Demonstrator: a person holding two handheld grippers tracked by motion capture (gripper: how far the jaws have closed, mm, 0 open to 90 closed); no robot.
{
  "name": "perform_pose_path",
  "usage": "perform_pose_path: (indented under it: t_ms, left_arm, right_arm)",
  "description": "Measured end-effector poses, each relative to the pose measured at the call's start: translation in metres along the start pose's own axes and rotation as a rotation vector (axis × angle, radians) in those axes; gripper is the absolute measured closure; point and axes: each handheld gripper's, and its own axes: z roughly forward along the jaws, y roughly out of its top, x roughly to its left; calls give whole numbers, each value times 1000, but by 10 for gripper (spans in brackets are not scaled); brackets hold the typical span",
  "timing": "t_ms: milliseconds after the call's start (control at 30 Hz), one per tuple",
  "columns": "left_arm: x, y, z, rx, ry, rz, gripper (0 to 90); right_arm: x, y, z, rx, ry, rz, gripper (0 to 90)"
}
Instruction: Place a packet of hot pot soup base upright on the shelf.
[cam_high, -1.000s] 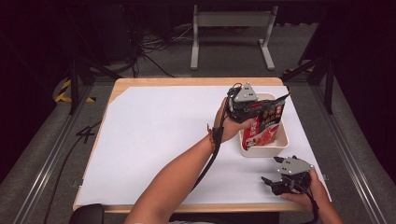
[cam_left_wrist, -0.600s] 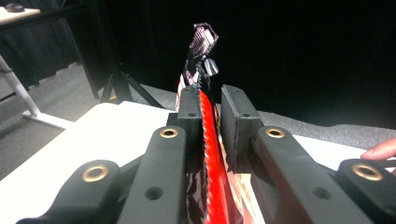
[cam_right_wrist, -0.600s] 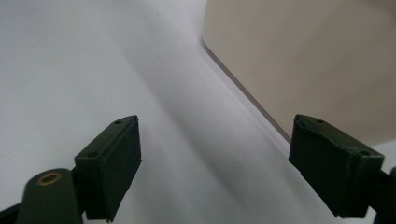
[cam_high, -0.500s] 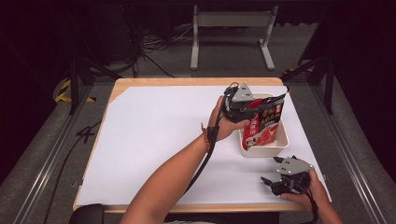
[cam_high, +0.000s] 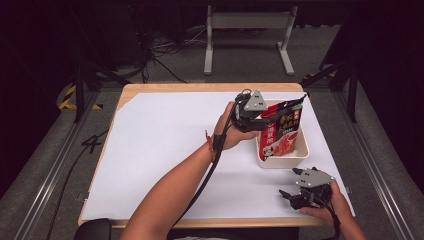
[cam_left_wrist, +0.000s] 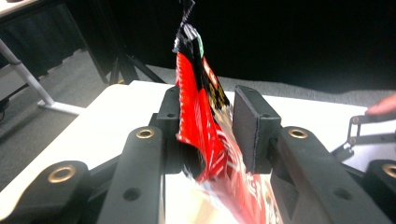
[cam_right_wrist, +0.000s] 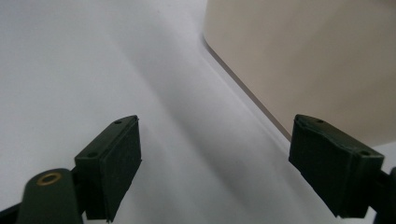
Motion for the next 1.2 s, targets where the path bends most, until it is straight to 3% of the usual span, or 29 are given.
perform_pose_path:
  t_ms: [367, 633, 867, 1067, 1200]
  left_arm:
    - [-3, 3, -5, 64, -17, 47, 513]
    - [-10, 4, -7, 115, -5, 44, 322]
    - [-10, -2, -11, 156, -7, 35, 240]
    - [-6, -11, -12, 209, 55, 11, 150]
    - [-5, -15, -15, 221, 59, 3, 112]
  right_arm:
    - [0, 0, -1, -2, -1, 0, 164]
    - [0, 0, -1, -1, -2, 0, 164]
    - [0, 0, -1, -3, -2, 0, 164]
    - [0, 1, 0, 1, 0, -1, 164]
    - [0, 1, 0, 2, 1, -2, 165]
